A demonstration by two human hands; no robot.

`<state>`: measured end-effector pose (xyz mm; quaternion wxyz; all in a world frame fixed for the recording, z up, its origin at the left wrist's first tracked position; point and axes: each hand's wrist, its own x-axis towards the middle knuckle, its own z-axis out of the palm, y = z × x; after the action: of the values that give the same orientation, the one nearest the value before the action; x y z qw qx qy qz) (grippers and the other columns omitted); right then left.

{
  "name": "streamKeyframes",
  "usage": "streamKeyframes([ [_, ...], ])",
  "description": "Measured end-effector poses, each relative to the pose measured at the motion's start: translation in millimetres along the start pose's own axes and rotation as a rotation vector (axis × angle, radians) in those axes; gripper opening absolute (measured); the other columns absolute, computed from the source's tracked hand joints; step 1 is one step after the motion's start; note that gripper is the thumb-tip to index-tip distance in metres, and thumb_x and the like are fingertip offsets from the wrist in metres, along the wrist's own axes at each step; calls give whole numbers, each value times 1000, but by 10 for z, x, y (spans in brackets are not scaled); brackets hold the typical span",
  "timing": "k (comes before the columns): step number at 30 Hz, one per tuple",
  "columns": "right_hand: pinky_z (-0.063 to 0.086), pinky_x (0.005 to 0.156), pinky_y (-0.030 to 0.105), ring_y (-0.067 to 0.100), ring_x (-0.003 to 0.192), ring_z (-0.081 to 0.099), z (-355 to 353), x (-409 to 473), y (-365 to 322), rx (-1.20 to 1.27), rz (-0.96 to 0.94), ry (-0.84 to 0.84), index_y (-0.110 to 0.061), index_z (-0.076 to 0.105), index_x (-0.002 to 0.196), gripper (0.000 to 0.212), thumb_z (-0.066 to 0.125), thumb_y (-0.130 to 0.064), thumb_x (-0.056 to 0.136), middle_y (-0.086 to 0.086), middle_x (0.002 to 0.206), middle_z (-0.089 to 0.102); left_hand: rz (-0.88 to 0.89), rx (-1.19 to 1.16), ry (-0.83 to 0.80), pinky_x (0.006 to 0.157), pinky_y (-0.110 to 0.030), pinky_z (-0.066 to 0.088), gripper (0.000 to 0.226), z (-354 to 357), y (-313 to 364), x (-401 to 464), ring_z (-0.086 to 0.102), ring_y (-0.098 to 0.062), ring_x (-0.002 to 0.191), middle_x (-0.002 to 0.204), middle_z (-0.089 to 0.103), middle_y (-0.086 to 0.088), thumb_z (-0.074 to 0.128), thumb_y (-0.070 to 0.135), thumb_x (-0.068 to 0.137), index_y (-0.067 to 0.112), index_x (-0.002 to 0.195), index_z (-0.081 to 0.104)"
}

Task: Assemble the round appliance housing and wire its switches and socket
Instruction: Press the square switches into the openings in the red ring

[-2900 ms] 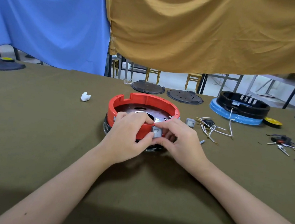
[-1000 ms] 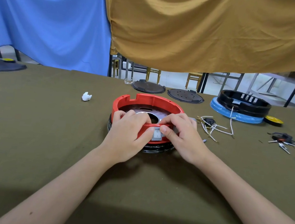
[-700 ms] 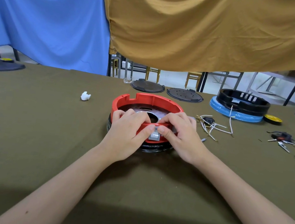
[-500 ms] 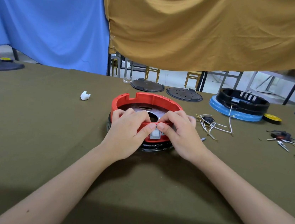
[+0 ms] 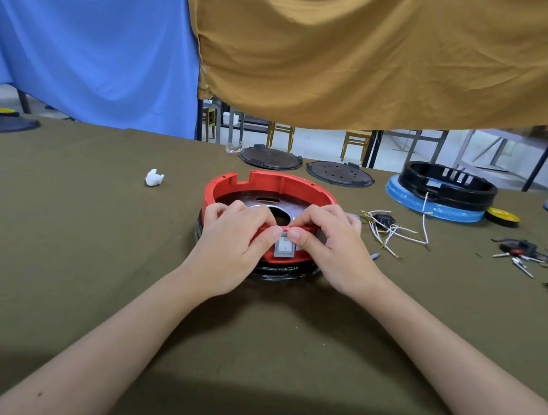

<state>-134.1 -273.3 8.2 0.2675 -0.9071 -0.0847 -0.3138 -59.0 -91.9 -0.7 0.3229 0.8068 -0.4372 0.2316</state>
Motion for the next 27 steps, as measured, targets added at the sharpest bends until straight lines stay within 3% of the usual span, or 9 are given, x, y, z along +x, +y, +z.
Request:
streamKeyframes([
  [10,16,96,26,-5,102,42,0,23,-17,4,37,-3,-33,59,87,8,62,-37,94,-20,86,56,-13,22,21,87,-27,19,22,12,29,-3,46,0,85,72,48,18,35,47,98,36,85,50],
  [15,17,98,27,1,106,45,-14,-3,-13,-36,6,-1,-30,63,94,14,57,-43,96,-18,93,60,12,15,16,92,-28,22,22,-1,33,-16,45,0,87,77,49,23,33,47,99,37,90,51],
  [21,13,99,15,1,107,45,-38,-22,8,-25,-12,8,-28,65,98,21,56,-47,94,-18,97,62,23,-36,14,89,-28,24,23,-29,12,-16,45,-5,86,81,50,22,39,52,96,33,90,50],
  [27,16,96,19,2,104,45,-21,-9,-6,-26,0,12,-28,64,97,21,57,-48,92,-20,93,60,0,-45,19,88,-28,22,18,2,26,2,46,0,85,76,49,20,41,46,95,33,85,48],
])
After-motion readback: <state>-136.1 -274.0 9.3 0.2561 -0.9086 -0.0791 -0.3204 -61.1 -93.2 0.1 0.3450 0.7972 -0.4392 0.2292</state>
